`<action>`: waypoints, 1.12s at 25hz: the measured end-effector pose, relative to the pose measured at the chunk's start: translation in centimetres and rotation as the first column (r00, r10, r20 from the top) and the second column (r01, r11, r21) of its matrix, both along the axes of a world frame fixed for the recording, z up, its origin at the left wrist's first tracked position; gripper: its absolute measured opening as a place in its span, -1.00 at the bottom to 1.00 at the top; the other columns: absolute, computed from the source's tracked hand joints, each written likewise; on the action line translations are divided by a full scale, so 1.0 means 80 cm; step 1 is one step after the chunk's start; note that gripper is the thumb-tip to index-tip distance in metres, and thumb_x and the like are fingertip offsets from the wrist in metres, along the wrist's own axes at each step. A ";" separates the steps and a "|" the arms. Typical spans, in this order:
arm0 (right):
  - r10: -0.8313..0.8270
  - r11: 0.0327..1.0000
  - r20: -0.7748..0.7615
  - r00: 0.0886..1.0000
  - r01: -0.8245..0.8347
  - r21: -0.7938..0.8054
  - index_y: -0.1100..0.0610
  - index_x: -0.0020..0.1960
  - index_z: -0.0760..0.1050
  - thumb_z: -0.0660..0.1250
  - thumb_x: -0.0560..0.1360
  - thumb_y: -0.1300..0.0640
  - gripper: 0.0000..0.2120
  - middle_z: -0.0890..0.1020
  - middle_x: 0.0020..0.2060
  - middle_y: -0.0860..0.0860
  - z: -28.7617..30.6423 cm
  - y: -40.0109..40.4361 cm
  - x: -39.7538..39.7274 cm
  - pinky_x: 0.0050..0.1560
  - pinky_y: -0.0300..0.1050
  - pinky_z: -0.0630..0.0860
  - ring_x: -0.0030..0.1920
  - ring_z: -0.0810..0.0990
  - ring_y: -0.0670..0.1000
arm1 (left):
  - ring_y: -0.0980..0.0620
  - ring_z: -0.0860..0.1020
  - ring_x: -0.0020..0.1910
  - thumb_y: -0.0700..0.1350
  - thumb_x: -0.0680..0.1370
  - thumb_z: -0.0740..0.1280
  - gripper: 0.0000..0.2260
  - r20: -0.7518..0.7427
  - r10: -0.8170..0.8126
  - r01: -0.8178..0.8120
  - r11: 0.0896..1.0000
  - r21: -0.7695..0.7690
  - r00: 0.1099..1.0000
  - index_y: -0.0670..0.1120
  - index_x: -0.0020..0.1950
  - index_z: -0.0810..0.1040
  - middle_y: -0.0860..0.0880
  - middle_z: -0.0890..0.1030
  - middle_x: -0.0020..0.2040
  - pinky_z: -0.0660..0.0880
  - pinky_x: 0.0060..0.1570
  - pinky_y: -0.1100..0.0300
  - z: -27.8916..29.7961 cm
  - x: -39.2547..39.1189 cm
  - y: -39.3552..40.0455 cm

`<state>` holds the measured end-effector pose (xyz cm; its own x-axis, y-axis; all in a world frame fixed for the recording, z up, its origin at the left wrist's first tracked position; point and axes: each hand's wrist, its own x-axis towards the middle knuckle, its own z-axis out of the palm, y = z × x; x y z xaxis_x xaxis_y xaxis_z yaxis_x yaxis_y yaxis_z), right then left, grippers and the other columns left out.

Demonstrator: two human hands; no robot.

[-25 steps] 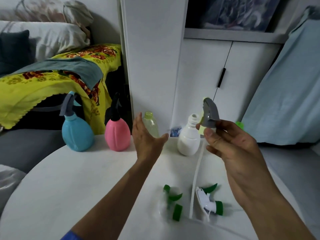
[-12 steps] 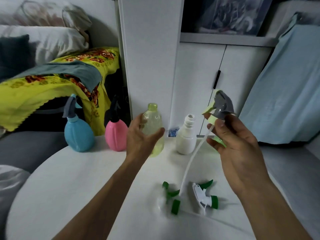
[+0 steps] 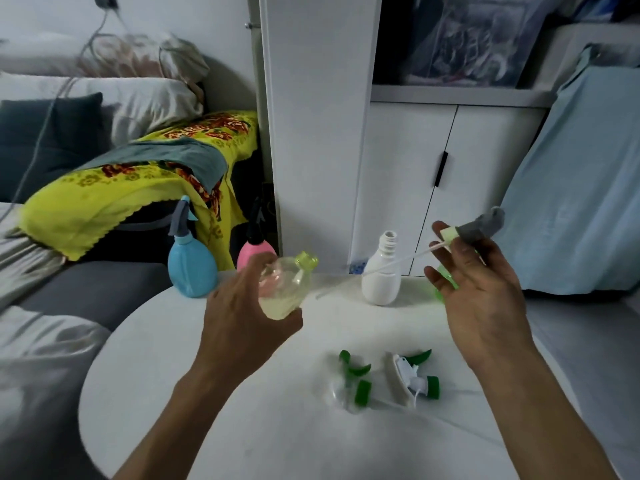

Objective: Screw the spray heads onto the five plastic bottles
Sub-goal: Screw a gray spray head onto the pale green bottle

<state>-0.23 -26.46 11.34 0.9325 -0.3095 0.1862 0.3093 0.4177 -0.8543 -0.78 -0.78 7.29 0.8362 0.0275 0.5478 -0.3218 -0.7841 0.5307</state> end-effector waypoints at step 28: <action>0.189 0.977 -0.091 0.978 -0.196 -0.082 0.02 0.04 0.64 0.45 0.42 0.24 -0.76 0.73 -0.06 -0.13 -0.062 0.088 -0.011 -0.11 -0.18 0.47 -0.05 0.63 -0.17 | -0.12 0.61 -0.01 0.00 0.22 0.56 -0.36 0.067 -0.104 0.089 0.977 0.192 0.992 0.00 0.25 0.45 0.01 0.64 0.08 0.52 0.03 -0.04 -0.026 -0.002 -0.010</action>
<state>-1.09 -19.42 6.37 0.9863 -0.1081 0.1249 0.1572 0.3828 -0.9104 -0.94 -1.58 5.21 0.7856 -0.1612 0.5974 -0.4347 -0.8308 0.3475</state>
